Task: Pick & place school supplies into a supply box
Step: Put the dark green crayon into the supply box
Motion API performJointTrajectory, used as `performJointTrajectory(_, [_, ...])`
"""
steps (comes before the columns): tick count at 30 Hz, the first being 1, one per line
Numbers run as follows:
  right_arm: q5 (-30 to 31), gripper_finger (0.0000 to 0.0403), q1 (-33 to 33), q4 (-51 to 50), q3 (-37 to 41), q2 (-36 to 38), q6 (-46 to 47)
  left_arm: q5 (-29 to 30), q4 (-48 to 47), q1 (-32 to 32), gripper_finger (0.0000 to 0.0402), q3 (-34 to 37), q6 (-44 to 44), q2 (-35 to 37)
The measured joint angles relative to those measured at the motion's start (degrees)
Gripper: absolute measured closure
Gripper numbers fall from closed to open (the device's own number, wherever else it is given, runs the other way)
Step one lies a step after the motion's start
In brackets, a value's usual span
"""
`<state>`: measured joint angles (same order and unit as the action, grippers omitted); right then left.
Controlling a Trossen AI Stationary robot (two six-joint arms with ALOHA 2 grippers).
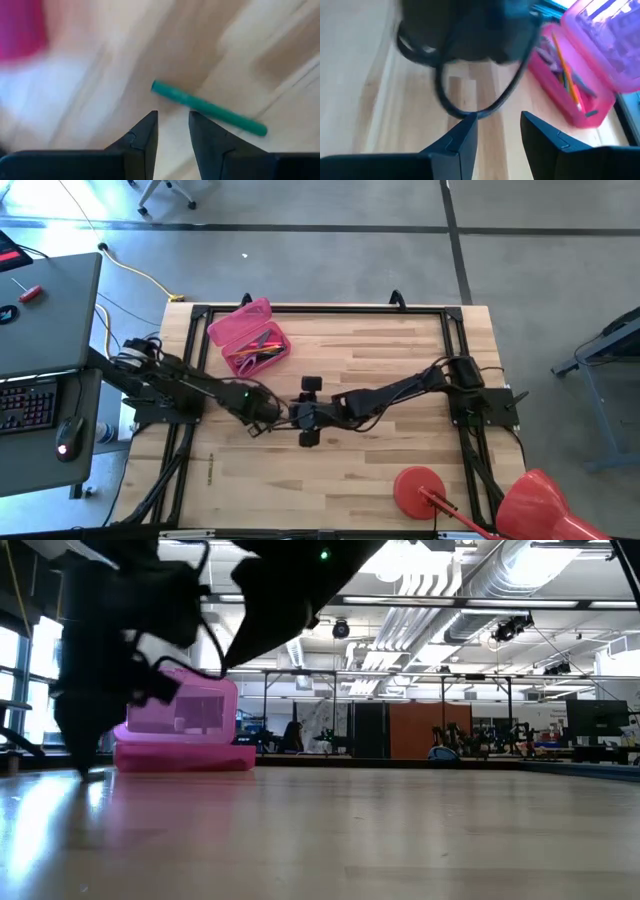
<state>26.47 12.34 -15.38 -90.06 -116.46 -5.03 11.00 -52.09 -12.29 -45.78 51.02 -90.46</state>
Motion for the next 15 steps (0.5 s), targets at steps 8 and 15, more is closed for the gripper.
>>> performJointTrajectory(8, [4.9, 0.0274, 2.08, -9.87, -0.08, 2.71, 3.76, 3.7, 6.43, 4.16, 0.0259, -6.09, -11.32, -0.01])
performJointTrajectory(15, [6.84, 0.0274, -1.26, 10.1, 15.64, 3.23, 11.58, 13.23, -8.45, 4.04, 0.0259, -13.8, -10.4, 3.4])
